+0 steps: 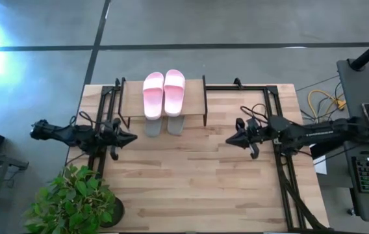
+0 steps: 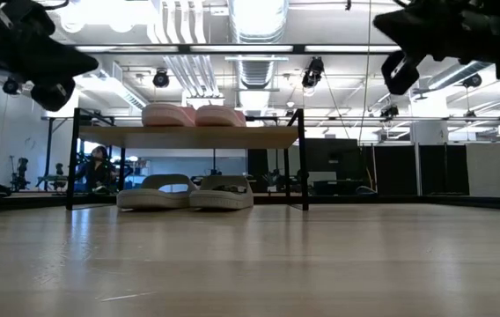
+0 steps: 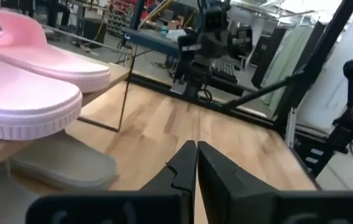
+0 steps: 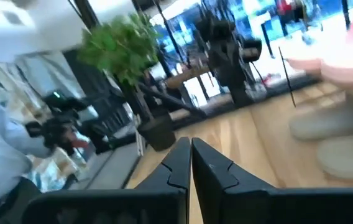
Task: Pick and place slides into the shelf
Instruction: Return to Home Position
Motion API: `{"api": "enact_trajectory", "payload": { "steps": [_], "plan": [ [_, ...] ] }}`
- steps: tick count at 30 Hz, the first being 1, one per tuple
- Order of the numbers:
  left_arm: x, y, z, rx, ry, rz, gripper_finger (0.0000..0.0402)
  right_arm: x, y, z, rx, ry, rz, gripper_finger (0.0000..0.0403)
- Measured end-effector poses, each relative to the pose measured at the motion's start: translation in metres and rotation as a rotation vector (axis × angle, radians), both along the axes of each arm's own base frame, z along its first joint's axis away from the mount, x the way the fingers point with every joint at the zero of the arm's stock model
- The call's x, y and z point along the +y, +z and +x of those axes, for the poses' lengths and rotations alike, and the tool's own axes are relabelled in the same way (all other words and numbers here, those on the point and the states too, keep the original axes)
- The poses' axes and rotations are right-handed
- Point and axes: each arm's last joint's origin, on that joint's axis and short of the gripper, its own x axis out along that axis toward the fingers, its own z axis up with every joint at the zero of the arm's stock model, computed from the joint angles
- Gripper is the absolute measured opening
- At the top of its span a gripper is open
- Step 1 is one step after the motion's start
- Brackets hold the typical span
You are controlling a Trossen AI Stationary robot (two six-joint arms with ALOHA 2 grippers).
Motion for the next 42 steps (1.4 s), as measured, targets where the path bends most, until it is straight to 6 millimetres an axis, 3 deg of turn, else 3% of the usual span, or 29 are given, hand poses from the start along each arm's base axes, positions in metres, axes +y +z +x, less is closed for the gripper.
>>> {"api": "enact_trajectory", "payload": {
  "steps": [7, 12, 17, 21, 25, 29, 34, 38, 42],
  "plan": [
    [0.000, -0.013, -0.001, -0.007, 0.004, -0.022, 0.0000, -0.008, -0.010, -0.028, -0.225, 0.051, 0.016, 0.0009],
    [0.000, -0.014, 0.000, -0.004, 0.008, -0.052, 0.0000, -0.008, -0.025, -0.036, -0.201, -0.001, 0.040, 0.0008],
    [0.000, -0.013, -0.001, -0.007, 0.009, -0.059, 0.0000, -0.011, -0.039, -0.035, -0.015, -0.082, 0.111, 0.0009],
    [0.001, -0.014, -0.001, -0.004, 0.018, -0.057, 0.0000, -0.010, -0.020, -0.034, -0.071, -0.054, 0.082, 0.0009],
    [0.002, -0.014, -0.001, -0.004, 0.060, -0.047, 0.0000, -0.004, -0.016, -0.037, 0.036, 0.018, 0.142, 0.0009],
    [0.003, -0.014, -0.001, -0.006, 0.084, -0.044, 0.0000, 0.007, -0.001, -0.047, -0.066, 0.103, 0.124, 0.0009],
    [0.003, -0.014, -0.001, -0.006, 0.084, -0.045, 0.0000, 0.016, -0.004, -0.061, -0.045, 0.063, 0.133, 0.0009],
    [0.003, -0.014, -0.001, -0.005, 0.084, -0.047, 0.0000, 0.019, 0.002, -0.072, -0.149, 0.052, 0.060, 0.0009],
    [0.002, -0.017, -0.001, 0.002, 0.082, -0.048, 0.0000, 0.020, -0.003, -0.075, -0.138, 0.045, 0.006, 0.0009]
  ]
}}
